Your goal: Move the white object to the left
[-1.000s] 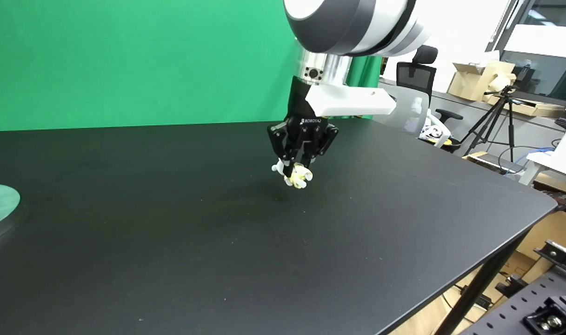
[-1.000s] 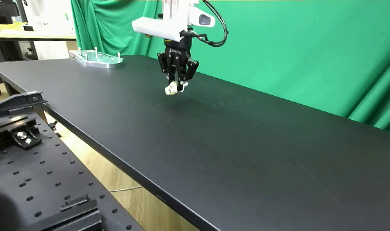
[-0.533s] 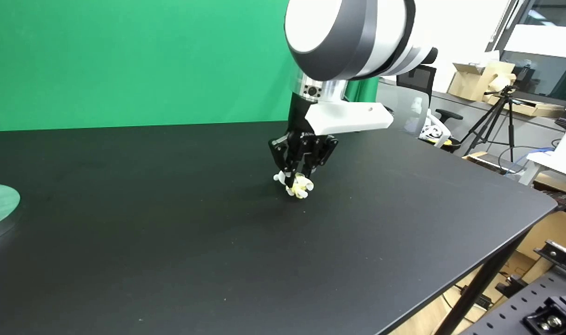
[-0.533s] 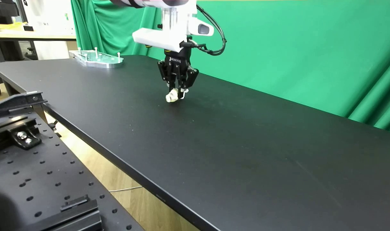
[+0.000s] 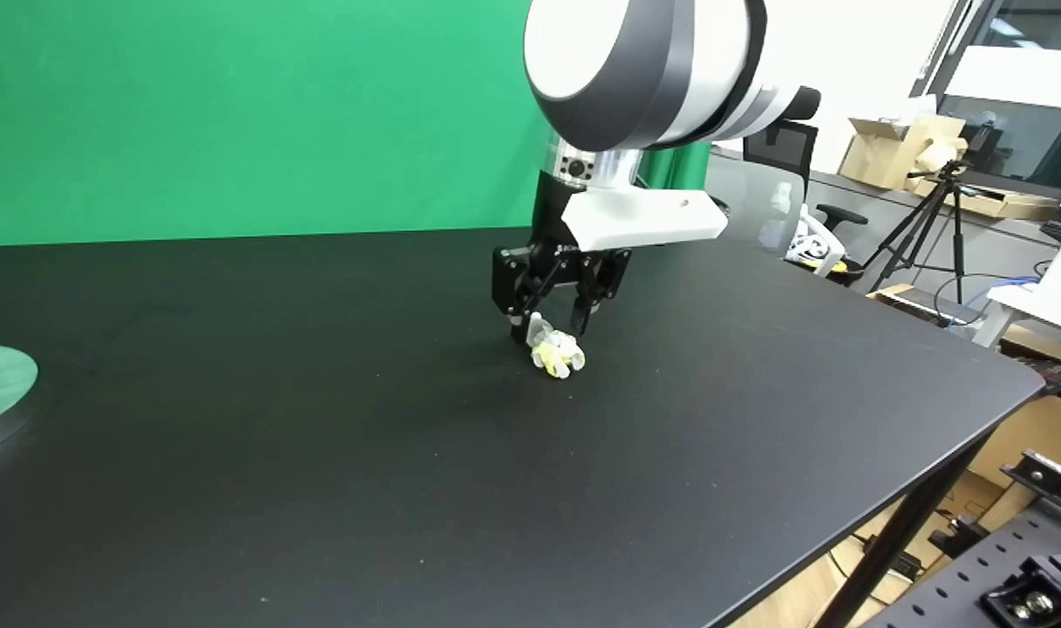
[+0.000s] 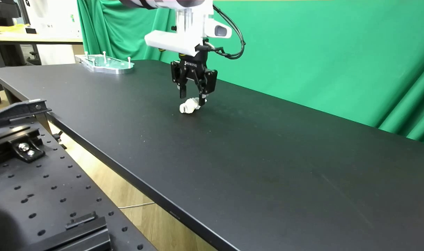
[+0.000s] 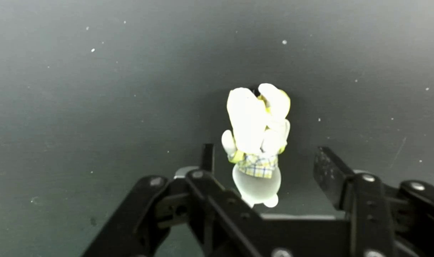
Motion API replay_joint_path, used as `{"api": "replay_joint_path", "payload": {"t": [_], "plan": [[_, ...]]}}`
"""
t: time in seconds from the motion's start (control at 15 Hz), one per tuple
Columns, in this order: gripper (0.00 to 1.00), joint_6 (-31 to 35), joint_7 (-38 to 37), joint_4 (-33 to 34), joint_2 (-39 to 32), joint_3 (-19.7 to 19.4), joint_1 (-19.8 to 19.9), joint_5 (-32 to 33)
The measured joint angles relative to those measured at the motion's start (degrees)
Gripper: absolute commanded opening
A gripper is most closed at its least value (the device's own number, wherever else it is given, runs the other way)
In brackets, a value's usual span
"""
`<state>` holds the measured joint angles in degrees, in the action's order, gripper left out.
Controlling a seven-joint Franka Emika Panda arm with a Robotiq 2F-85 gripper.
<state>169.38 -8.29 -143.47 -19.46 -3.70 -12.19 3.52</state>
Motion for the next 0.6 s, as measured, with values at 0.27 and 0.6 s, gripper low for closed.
{"api": "replay_joint_path", "payload": {"t": [0.27, 0.6], "plan": [[1.00, -1.86, 0.09, 0.03, 1.08, 0.84, 0.22, -0.55], [1.00, -12.21, -2.62, -0.04, 6.37, 2.30, 0.17, -0.46]]}}
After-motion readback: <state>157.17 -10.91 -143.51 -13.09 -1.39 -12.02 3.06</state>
